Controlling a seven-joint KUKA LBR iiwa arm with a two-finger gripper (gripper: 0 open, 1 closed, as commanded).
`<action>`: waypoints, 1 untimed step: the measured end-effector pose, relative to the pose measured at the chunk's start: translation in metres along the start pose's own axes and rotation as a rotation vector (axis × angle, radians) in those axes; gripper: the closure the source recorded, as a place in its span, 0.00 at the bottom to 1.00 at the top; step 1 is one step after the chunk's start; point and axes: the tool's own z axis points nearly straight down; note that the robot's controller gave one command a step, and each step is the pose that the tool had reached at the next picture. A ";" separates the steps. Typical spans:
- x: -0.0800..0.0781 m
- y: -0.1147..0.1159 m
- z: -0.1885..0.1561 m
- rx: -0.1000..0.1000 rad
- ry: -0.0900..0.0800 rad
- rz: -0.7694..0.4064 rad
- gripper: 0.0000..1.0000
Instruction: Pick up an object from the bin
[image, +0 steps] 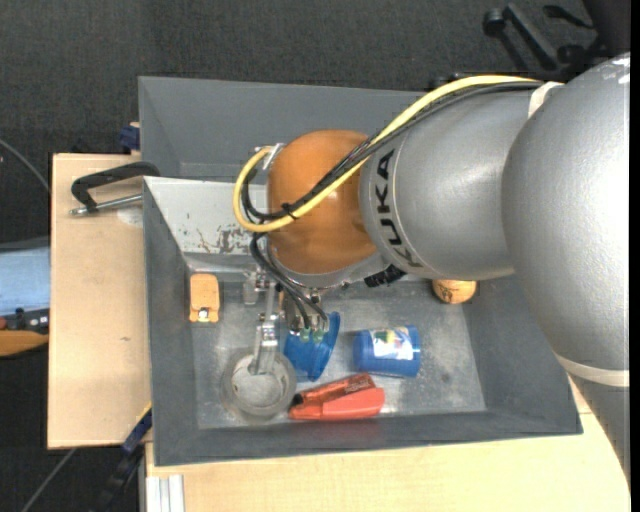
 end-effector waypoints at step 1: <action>-0.002 -0.001 -0.005 -0.002 -0.008 0.003 0.00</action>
Offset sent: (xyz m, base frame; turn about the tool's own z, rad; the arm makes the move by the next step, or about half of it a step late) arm -0.0383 -0.0042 -0.0782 -0.0569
